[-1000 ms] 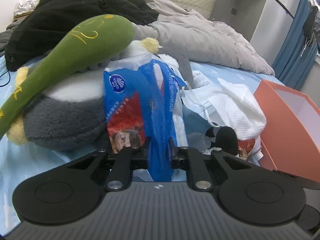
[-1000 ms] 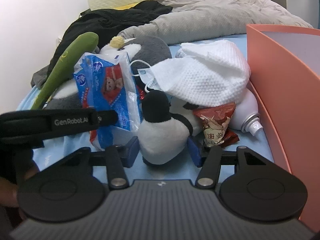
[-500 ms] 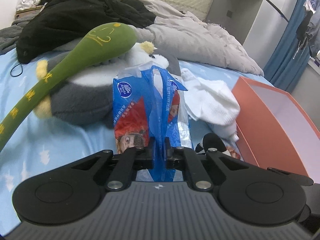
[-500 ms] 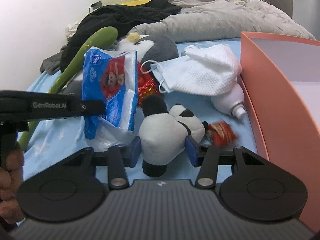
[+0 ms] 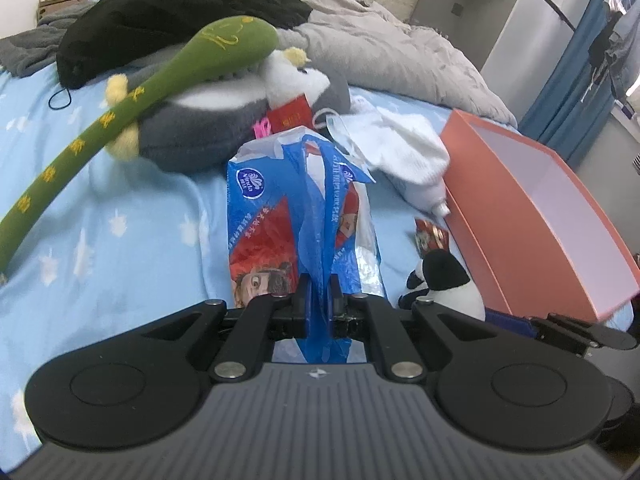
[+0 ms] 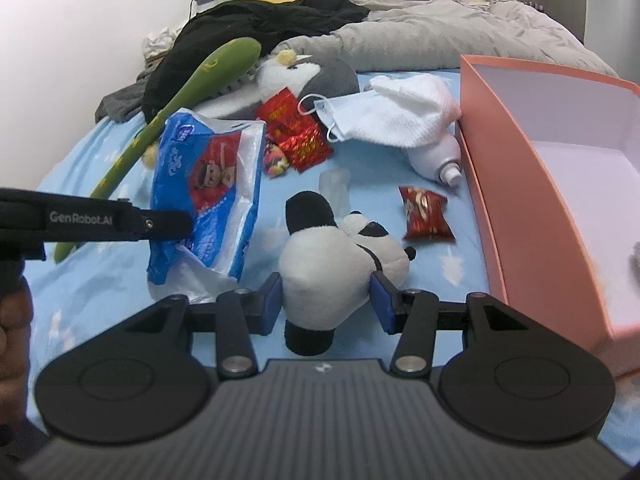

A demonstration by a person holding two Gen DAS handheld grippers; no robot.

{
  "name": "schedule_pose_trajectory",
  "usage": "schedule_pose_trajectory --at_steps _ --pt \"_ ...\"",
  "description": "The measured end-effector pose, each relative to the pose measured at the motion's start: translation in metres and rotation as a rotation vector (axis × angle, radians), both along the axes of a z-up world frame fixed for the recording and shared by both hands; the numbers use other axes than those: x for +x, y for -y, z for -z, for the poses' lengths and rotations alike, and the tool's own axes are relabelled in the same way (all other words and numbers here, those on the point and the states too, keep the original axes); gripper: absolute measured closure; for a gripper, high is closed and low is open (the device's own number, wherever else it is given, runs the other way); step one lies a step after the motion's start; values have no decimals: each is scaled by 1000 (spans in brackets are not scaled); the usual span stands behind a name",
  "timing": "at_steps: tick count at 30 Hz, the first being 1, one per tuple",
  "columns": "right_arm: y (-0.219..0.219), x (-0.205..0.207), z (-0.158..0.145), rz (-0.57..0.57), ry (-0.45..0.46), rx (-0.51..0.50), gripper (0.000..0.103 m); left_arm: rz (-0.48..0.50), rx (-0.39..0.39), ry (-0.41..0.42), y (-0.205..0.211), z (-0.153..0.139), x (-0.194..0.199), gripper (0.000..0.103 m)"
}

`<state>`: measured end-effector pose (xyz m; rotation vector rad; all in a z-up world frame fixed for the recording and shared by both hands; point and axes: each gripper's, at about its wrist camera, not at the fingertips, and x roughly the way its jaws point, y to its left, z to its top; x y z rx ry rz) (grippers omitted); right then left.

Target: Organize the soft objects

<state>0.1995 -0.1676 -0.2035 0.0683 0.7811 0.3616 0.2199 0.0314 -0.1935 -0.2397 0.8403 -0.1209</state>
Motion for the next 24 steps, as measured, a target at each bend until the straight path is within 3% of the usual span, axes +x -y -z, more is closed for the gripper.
schedule_pose_trajectory --at_steps 7,18,20,22,24 --pt "13 -37 -3 -1 9 -43 52 27 -80 -84 6 11 -27 95" --pt "21 -60 6 20 -22 -59 51 66 -50 -161 18 25 -38 93" --pt "23 -60 7 40 -36 -35 48 59 -57 -173 16 26 -37 85" --pt "28 -57 8 63 -63 8 47 54 -74 -177 13 27 -37 69" --pt "34 -56 10 94 -99 73 41 54 -79 -177 12 27 -39 68"
